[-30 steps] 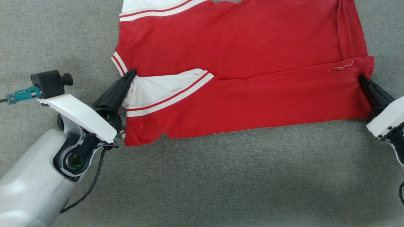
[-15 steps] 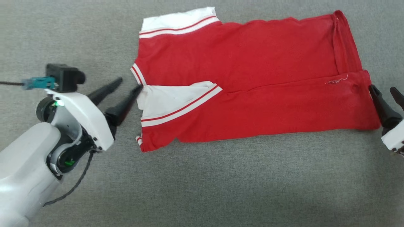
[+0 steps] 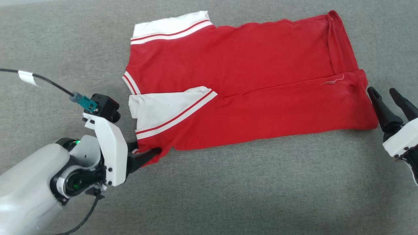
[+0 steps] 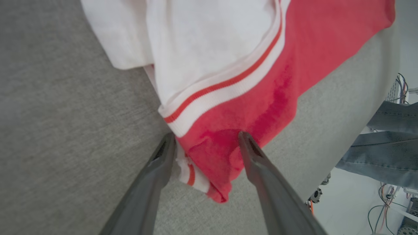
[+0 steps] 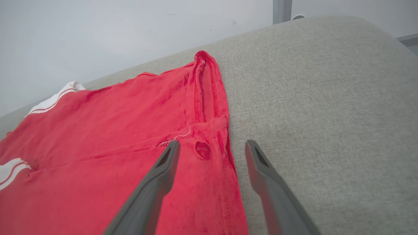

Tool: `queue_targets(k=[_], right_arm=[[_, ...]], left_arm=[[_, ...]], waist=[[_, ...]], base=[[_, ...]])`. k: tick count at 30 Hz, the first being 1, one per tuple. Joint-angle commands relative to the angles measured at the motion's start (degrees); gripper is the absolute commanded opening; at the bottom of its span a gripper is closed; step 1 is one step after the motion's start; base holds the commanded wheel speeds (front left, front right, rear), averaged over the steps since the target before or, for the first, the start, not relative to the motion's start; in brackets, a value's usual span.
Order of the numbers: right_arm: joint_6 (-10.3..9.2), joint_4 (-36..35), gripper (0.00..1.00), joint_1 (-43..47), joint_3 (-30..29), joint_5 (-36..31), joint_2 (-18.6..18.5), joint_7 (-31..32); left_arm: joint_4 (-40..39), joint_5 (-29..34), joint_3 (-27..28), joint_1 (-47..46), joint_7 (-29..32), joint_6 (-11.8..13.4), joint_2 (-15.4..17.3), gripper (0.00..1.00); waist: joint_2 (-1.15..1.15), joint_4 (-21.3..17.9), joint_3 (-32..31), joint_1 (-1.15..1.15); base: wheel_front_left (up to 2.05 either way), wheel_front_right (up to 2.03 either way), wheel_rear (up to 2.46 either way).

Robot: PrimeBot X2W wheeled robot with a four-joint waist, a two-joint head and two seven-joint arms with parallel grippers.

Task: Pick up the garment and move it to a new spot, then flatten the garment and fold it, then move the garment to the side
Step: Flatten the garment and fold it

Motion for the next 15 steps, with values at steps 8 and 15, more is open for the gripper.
queue_targets(k=[8, 15], right_arm=[[0.00, 0.13, 1.00, -1.33, 1.75, -0.94, 0.34, 1.02], [0.00, 1.19, 1.00, -2.56, 7.07, -2.24, -2.53, 7.77]], left_arm=[[4.61, -3.53, -1.81, 0.26, 5.48, -0.46, -2.84, 0.00], [5.80, -2.68, -1.03, -0.58, 3.45, -1.35, -4.00, 0.00]], waist=[[0.00, -1.94, 0.61, 0.00], [0.00, -1.43, 0.87, 0.00]], base=[[0.00, 0.00, 0.00], [0.00, 0.00, 0.00]])
